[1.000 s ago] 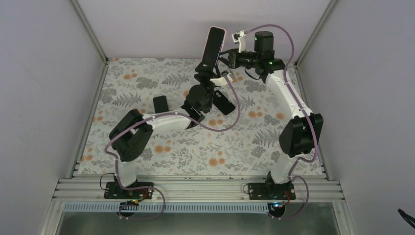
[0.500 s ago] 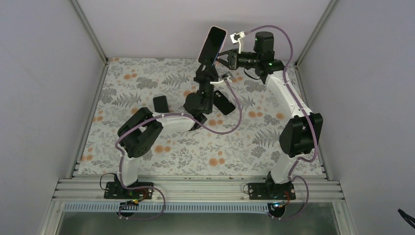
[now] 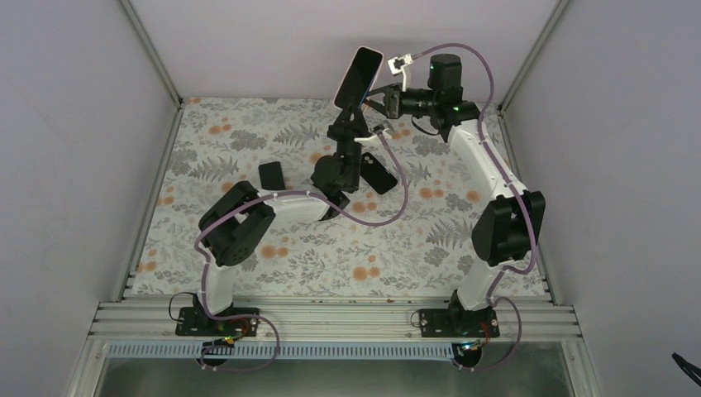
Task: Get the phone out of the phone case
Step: Remove the phone case from the phone, then place the phone at the center of the board, then place the phone case at the center of the board, then reset both arms
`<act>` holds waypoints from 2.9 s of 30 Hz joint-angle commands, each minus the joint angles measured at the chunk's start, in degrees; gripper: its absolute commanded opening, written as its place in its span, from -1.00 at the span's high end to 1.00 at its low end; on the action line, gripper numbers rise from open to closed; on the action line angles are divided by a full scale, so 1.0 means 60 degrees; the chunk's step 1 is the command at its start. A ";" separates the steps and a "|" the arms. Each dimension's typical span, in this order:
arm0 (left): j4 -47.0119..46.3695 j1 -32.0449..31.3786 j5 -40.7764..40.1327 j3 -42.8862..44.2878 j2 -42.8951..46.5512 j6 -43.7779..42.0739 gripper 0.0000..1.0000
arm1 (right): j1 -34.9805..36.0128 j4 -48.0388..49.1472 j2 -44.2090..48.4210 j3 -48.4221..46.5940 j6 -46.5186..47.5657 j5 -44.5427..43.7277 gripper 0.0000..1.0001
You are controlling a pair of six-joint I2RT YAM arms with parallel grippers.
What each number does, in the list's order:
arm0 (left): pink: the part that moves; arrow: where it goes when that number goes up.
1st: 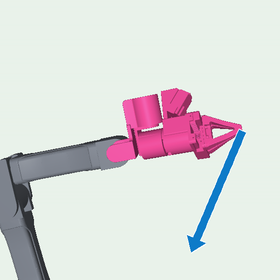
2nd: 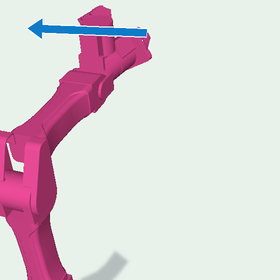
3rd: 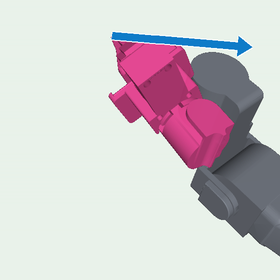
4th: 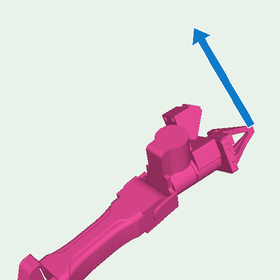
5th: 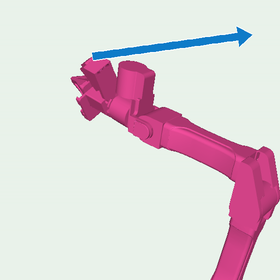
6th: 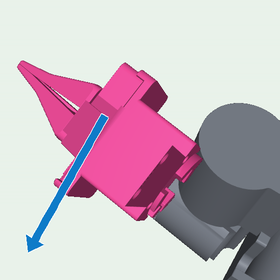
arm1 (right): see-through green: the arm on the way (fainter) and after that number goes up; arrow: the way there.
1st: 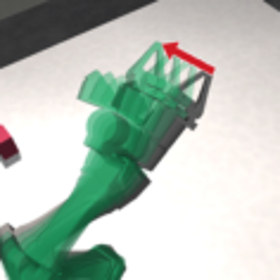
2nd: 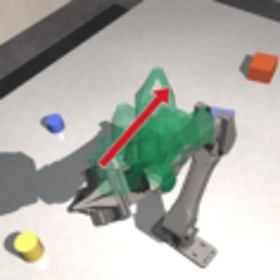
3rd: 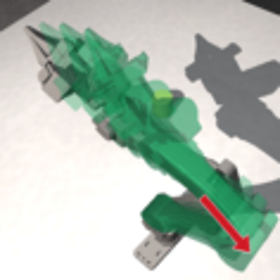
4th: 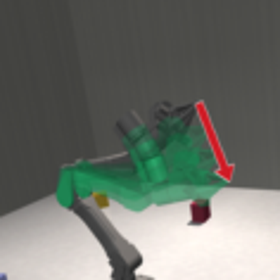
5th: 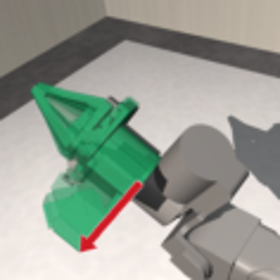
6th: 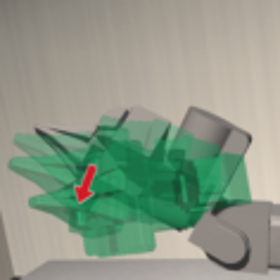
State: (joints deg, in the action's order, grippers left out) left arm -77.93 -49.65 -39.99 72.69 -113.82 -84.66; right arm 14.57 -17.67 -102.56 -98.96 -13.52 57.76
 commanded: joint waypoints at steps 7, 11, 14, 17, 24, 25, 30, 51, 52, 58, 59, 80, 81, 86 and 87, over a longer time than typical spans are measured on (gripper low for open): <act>0.3166 0.0478 -0.0231 -0.0322 0.3542 0.3934 0.95 | 0.0082 -0.3744 -0.0307 -0.1074 0.3381 -0.5543 0.94; 0.5739 0.1050 0.0314 -0.0836 0.4991 0.5303 0.95 | 0.0032 -0.4310 -0.0141 -0.1041 0.4272 -0.7463 0.93; 0.7704 0.1482 0.0812 -0.1048 0.5977 0.5870 0.95 | -0.0038 -0.4533 0.0055 -0.0947 0.4760 -0.8109 0.94; 0.8638 0.1621 0.1009 -0.1800 0.6815 0.5656 0.95 | -0.0140 -0.5062 0.0141 -0.0963 0.5149 -0.7603 0.94; 1.0125 0.1551 0.0770 -0.3728 0.7369 0.5318 0.95 | -0.0056 -0.7833 -0.0309 0.0076 0.6608 -0.4856 0.93; 1.0131 0.1516 0.0700 -0.4046 0.7308 0.5301 0.95 | -0.0011 -0.8097 -0.0402 0.0461 0.6800 -0.4676 0.93; 0.9367 0.1416 0.0646 -0.5609 0.6601 0.4938 0.95 | 0.0115 -0.7422 -0.0031 0.2902 0.6667 -0.5119 0.93; 0.9640 0.0590 0.0748 -0.5701 0.2798 0.5453 0.95 | -0.0120 -0.6310 0.0012 0.6418 0.6636 -0.6176 0.91; 0.9640 0.0554 0.0690 -0.5711 0.2703 0.5440 0.88 | -0.0150 -0.6292 -0.0010 0.6435 0.6633 -0.6172 0.91; 1.0786 0.0214 0.1371 -0.5830 0.3146 0.5746 0.04 | -0.0403 -0.6260 0.0027 0.6735 0.6669 -0.6411 0.26; 1.1126 0.0183 0.1592 -0.5801 0.3327 0.5834 -0.16 | -0.0465 -0.6268 0.0107 0.6762 0.6687 -0.6492 0.13; 1.9640 0.7114 0.7787 -0.0025 0.7649 0.8862 -1.00 | -0.3367 -0.4149 0.5608 0.5732 0.4546 -0.8756 -1.00; 1.9399 0.8142 0.8147 -0.0307 0.7850 0.9012 -1.00 | -0.3441 -0.3717 0.5598 0.6041 0.4511 -0.8854 -1.00; 1.7812 0.9880 0.7798 -0.2341 0.8876 0.9861 -1.00 | -0.4016 -0.2035 0.5342 0.7313 0.4433 -0.8418 -1.00; 1.7669 1.0015 0.7941 -0.2613 0.9009 0.9998 -1.00 | -0.4029 -0.1891 0.5281 0.7454 0.4377 -0.8556 -1.00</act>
State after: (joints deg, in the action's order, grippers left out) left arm 32.01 7.66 3.68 63.16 -62.72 -30.24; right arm -7.53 -38.04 -69.36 -58.72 15.40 5.93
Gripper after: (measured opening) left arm 0.996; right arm 0.997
